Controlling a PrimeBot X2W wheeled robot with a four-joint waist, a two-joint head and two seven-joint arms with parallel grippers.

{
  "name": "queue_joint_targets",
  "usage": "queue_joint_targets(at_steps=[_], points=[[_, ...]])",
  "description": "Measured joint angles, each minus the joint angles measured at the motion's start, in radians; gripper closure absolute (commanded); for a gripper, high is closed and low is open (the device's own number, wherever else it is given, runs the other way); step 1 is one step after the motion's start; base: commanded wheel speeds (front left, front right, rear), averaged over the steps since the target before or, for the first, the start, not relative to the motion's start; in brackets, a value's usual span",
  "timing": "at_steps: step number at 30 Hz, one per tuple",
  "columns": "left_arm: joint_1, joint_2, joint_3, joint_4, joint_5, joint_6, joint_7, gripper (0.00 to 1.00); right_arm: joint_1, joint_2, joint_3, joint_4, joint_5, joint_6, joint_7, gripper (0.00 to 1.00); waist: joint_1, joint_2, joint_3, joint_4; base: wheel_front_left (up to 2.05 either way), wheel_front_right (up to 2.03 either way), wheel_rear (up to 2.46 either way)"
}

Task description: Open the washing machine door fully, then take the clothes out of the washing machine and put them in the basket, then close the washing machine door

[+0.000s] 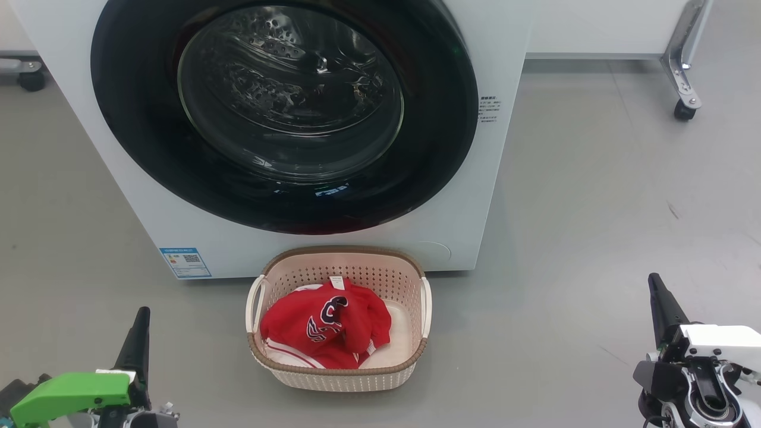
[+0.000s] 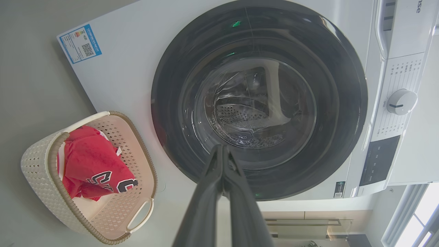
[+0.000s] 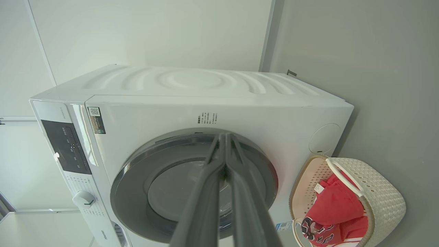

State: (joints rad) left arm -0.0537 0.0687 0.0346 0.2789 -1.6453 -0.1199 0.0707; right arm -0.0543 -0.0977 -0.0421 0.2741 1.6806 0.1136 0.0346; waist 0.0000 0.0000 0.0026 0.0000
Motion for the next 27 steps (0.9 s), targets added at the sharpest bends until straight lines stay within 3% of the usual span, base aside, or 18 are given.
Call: queue_joint_targets(at_steps=[27], points=[[-0.001, -0.001, 0.002, 0.001, 0.0, 0.0, 0.003, 1.0, 0.0, 0.001, -0.003, 0.003, 0.0, 0.008, 0.001, 1.0, 0.0, 0.0, 0.0, 0.0, 0.0, 0.0, 0.0]])
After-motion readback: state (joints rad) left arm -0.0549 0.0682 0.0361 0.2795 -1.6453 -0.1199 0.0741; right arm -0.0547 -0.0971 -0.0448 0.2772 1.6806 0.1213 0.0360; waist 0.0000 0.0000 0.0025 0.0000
